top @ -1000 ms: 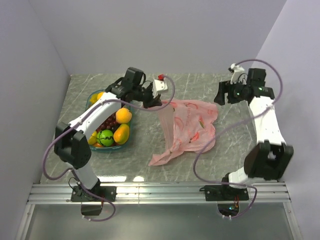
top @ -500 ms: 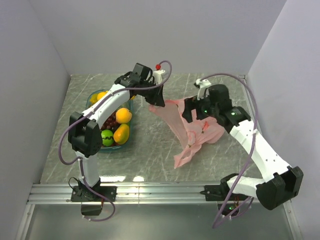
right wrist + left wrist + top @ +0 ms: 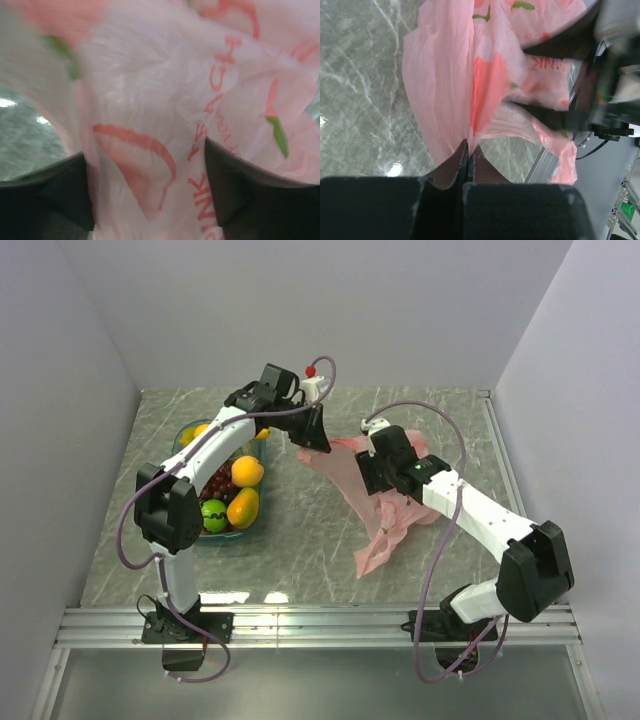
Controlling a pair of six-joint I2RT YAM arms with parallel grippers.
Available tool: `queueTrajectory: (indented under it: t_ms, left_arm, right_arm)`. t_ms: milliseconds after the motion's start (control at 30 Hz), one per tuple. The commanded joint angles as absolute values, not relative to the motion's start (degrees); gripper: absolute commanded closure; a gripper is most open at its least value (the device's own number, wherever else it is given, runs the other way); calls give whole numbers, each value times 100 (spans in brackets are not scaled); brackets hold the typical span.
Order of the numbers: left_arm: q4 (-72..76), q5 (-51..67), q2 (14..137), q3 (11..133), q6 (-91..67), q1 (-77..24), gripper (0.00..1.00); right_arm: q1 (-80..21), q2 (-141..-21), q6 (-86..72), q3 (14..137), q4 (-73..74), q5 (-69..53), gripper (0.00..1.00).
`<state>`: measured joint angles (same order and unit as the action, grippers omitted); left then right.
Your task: Place the fake fruits into the plastic bag and tie a complex knot
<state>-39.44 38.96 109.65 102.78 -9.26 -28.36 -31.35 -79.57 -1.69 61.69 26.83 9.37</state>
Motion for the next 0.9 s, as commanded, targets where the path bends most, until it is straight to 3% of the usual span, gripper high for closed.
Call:
queueTrajectory:
  t_ms: [0,67,100,233,267,300,333,433,600,700,867]
  left_arm:
    - [-3683,4219,10714,10573,-914,-2567,100]
    - [-3507,4167,10731,10713,-766,-2444,99]
    - [-3455,4096,10740,10757,-695,-2435,99]
    - [-3121,4016,10784,10907,-273,-2435,84]
    - [-2964,4025,10810,10925,-151,-2426,71]
    - [-2875,4025,10811,10916,-141,-2417,67]
    - [-2787,4034,10802,10907,-158,-2408,51]
    - [-2488,4069,10662,10802,-403,-2321,27]
    - [-2408,4069,9654,10214,-440,-1873,16]
    - [-2425,3885,8758,9590,-413,-1390,1]
    - [-3680,3395,7841,9071,719,-635,1]
  right_arm:
    - [-3050,-7919,-53,6179,2829,1196,43]
    - [-2901,-7849,-61,6257,3084,593,76]
    - [-2848,-7788,-157,6319,3198,267,100]
    - [-2497,-7463,-711,6495,3358,-1316,100]
    - [-2426,-7418,-842,6547,3297,-1571,100]
    - [-2408,-7374,-1166,6557,3191,-1678,100]
    - [-2391,-7365,-1273,6565,3121,-1766,100]
    - [-2303,-7470,-1590,6557,2927,-1723,100]
    - [-2171,-7769,-1924,6408,2743,-1679,100]
    - [-2162,-7726,-2030,6249,2550,-1670,100]
    - [-2162,-7638,-1969,6188,2443,-1679,100]
